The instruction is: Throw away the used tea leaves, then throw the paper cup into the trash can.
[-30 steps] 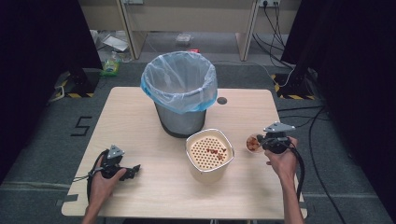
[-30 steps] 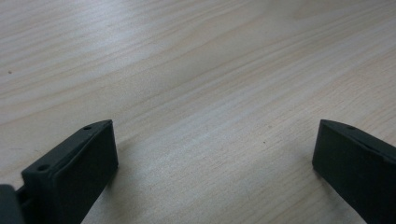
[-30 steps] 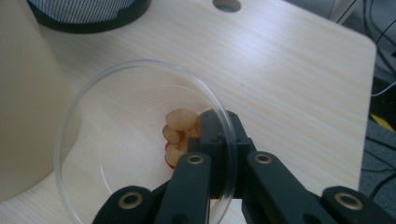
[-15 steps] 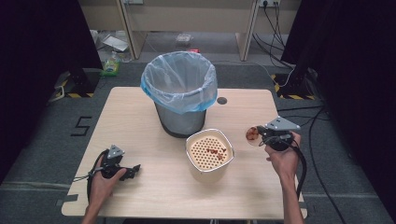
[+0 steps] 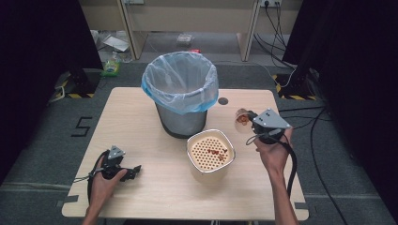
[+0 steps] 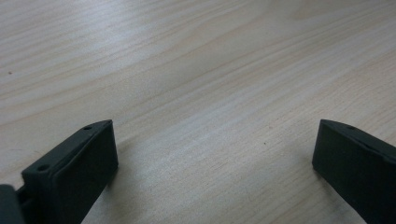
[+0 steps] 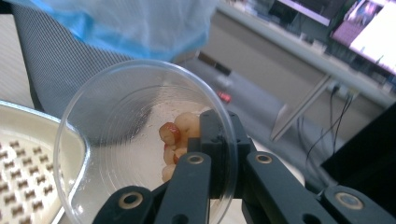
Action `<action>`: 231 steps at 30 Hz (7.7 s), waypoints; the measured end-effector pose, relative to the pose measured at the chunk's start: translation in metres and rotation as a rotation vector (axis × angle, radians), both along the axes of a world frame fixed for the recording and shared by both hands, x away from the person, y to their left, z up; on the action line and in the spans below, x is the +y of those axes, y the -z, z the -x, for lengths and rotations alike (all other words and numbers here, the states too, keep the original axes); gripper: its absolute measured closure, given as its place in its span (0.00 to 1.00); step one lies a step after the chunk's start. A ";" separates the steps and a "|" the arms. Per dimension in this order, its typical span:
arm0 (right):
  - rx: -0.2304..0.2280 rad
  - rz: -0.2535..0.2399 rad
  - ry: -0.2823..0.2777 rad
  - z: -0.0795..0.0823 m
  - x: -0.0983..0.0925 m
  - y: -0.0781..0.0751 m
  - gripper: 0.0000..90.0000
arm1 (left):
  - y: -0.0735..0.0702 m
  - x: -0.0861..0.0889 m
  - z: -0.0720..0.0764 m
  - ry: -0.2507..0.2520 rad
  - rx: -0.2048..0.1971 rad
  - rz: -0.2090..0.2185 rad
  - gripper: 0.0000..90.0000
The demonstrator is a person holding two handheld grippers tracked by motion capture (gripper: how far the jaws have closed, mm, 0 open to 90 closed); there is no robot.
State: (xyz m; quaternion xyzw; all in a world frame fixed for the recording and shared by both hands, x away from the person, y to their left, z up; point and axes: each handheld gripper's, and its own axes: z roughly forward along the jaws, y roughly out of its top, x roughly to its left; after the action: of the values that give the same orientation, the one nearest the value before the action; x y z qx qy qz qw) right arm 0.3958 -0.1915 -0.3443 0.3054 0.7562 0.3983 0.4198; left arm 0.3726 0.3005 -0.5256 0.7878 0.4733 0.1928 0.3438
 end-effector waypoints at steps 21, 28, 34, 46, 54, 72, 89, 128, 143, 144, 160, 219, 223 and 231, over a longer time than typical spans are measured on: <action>-0.499 0.526 -0.063 0.041 0.087 0.004 1.00 | 0.000 0.000 0.000 0.001 -0.001 -0.003 0.00; -0.623 0.631 -0.047 0.051 0.099 0.014 1.00 | 0.000 -0.001 0.001 0.000 -0.006 -0.005 0.00; -0.681 0.748 -0.017 0.045 0.106 0.033 1.00 | 0.000 0.000 0.000 0.001 -0.004 -0.003 0.00; -0.724 0.823 -0.011 0.042 0.100 0.049 1.00 | 0.000 0.000 0.000 0.001 0.000 -0.001 0.00; -0.784 0.812 -0.032 0.051 0.103 0.049 1.00 | 0.000 0.000 0.000 0.001 0.000 0.000 0.00; -0.819 0.835 -0.035 0.050 0.104 0.061 1.00 | 0.000 0.000 0.000 0.001 0.000 0.000 0.00; -0.888 0.850 -0.039 0.050 0.104 0.062 1.00 | 0.000 0.000 0.000 0.002 0.000 -0.002 0.00; -0.416 0.250 0.005 0.019 0.053 0.033 1.00 | 0.000 0.000 0.000 0.001 0.000 -0.002 0.00; -0.204 0.007 0.011 -0.014 0.027 -0.005 1.00 | 0.000 0.000 0.000 0.001 0.001 -0.001 0.00; -0.192 -0.012 0.009 -0.017 0.025 -0.009 1.00 | 0.000 0.000 0.000 0.001 0.001 -0.002 0.00; -0.064 -0.092 0.001 -0.066 0.022 -0.070 1.00 | 0.000 0.000 0.000 0.000 0.000 -0.001 0.00; 0.151 -0.122 -0.068 -0.112 0.095 -0.111 0.52 | 0.000 0.000 0.001 -0.004 -0.003 0.000 0.00; 0.156 -0.134 -0.049 -0.101 0.070 -0.106 0.47 | 0.000 0.000 0.001 -0.003 -0.003 -0.001 0.00; 0.166 -0.152 -0.032 -0.081 0.035 -0.089 0.44 | 0.000 0.000 0.001 -0.003 -0.004 -0.001 0.00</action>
State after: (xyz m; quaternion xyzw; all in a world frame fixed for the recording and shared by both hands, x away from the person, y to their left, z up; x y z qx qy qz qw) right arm 0.4764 -0.1566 -0.2557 0.3564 0.7609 0.4341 0.3249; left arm 0.3714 0.3002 -0.5256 0.7868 0.4738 0.1951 0.3441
